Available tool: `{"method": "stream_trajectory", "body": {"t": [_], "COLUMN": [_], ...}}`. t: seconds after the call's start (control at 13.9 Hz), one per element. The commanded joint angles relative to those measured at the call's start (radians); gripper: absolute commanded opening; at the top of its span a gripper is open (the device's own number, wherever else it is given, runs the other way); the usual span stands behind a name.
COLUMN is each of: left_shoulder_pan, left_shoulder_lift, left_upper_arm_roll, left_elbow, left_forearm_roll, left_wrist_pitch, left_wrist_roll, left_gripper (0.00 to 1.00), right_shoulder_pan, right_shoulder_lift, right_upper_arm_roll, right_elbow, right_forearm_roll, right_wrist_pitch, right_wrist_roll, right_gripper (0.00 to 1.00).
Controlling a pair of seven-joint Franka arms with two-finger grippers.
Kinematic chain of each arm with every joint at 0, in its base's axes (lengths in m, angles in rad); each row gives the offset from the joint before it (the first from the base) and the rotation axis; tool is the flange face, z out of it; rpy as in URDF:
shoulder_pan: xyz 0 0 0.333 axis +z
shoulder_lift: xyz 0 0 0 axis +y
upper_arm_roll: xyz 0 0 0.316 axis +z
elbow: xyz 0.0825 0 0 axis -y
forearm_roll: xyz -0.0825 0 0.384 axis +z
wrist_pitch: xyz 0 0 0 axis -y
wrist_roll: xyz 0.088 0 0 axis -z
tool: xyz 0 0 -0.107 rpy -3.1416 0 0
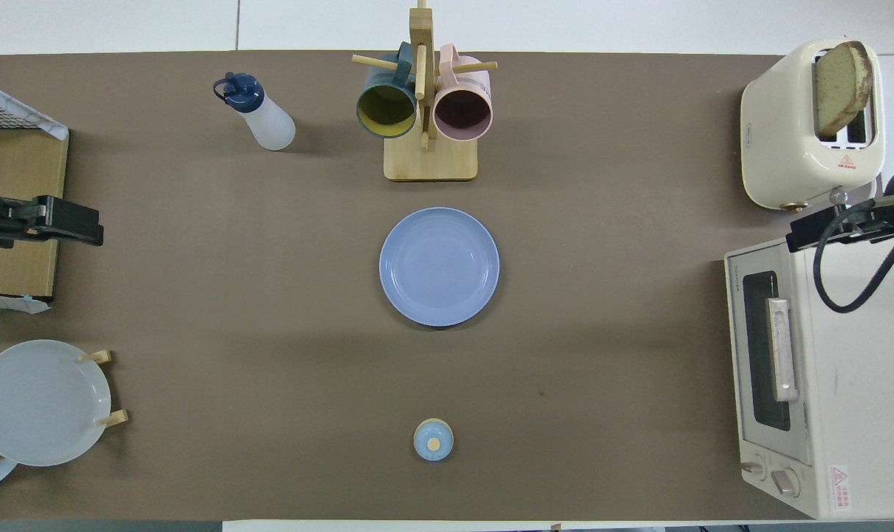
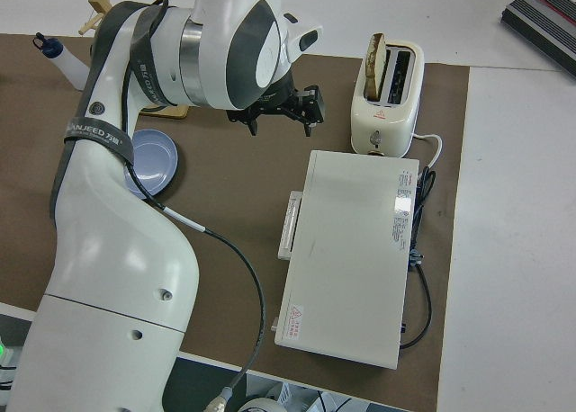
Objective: Put bread on plate and add seasoning
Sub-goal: 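Move the left gripper out from rest toward the seasoning bottle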
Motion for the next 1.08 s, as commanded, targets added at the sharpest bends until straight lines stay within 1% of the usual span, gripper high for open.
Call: {"method": "stream_trajectory", "body": {"t": [0.0,0.5,0.58,0.65,0.72,0.79,0.87,1.01], "left_shoulder_pan": [-0.009,-0.019,-0.032,-0.069,-0.081,-0.085,-0.106,-0.144], "left_shoulder_lift": [-0.025,-0.025,-0.026,-0.034,-0.042,-0.048,-0.054,-0.106], "left_upper_arm_roll": [0.000,0.000,-0.006,-0.014,-0.014,-0.017,-0.017,-0.014], "left_elbow": [-0.025,-0.020,-0.020,-0.028,-0.046,-0.063,-0.090,-0.213], "left_forearm_roll": [0.018,0.016,0.016,0.016,0.015,0.012,0.012,0.012], "left_wrist_pitch": [-0.006,0.008,-0.004,-0.009,0.006,0.034,0.095,0.247], "left_wrist_roll": [0.009,0.009,0.006,-0.004,-0.020,-0.039,-0.046,-0.056], "left_gripper": [1.00,1.00,1.00,1.00,1.00,1.00,1.00,1.00], "right_shoulder_pan": [-0.009,-0.009,-0.007,-0.007,-0.004,-0.003,-0.001,-0.001], "right_shoulder_lift": [-0.009,-0.009,-0.009,-0.009,-0.009,-0.009,-0.009,-0.009], "right_upper_arm_roll": [0.004,0.004,0.004,0.004,0.004,0.004,0.004,0.004], "right_elbow": [-0.005,-0.005,-0.005,-0.005,-0.005,-0.005,-0.005,-0.015], "right_forearm_roll": [0.007,0.007,0.007,0.006,0.004,0.004,0.003,-0.001], "right_wrist_pitch": [0.011,0.011,0.013,0.024,0.025,0.031,0.037,0.120], "right_wrist_roll": [0.016,0.016,0.015,0.012,0.013,0.015,0.015,0.010], "right_gripper": [1.00,1.00,1.00,1.00,1.00,1.00,1.00,1.00]}}
